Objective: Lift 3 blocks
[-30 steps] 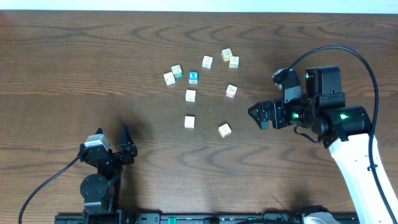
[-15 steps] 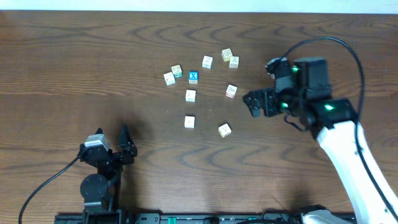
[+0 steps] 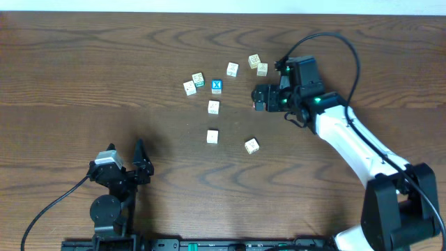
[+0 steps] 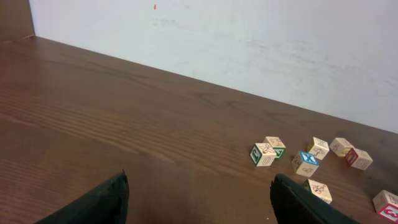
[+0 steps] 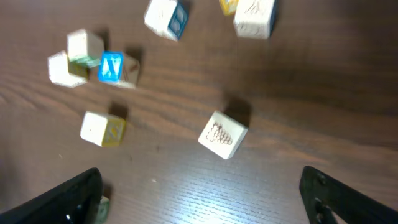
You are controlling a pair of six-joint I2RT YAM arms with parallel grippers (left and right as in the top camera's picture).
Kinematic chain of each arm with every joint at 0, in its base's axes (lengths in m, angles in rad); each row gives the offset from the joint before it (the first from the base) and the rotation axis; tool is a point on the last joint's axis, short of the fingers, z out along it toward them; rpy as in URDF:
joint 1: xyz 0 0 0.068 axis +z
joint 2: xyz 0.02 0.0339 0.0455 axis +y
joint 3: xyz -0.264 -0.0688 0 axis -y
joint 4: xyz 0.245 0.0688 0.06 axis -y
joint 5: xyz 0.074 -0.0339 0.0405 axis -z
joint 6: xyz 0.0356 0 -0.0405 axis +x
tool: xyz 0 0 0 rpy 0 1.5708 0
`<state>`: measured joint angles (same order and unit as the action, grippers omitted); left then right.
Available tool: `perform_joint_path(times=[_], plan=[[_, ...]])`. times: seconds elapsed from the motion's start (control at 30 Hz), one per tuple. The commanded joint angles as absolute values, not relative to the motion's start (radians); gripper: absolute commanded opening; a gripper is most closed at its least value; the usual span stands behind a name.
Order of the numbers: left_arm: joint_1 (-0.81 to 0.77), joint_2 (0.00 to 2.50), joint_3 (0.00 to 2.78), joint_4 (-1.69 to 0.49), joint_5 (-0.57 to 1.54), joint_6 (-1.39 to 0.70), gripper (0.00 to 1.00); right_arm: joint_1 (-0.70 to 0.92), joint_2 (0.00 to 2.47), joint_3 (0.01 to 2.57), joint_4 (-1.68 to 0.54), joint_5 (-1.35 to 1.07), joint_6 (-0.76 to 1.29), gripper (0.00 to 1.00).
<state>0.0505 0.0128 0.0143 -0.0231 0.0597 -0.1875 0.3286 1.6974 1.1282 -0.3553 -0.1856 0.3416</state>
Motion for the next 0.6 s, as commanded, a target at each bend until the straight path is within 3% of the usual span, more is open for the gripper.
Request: perform_joint_path(times=[0.0, 0.13, 0.3, 0.57], plan=[[0.051, 0.004, 0.004, -0.067, 0.056, -0.197, 0.73, 0.341, 1.713, 1.127, -0.388, -0.190, 0.362, 0.99], [0.051, 0.004, 0.004, -0.067, 0.056, -0.196, 0.73, 0.342, 1.717, 1.125, -0.438, -0.181, 0.335, 0.99], [0.051, 0.004, 0.004, -0.067, 0.056, -0.197, 0.74, 0.344, 1.721, 1.125, -0.399, -0.160, 0.339, 0.87], [0.051, 0.004, 0.004, -0.067, 0.056, -0.197, 0.73, 0.378, 1.775, 1.125, -0.278, -0.126, 0.424, 0.85]])
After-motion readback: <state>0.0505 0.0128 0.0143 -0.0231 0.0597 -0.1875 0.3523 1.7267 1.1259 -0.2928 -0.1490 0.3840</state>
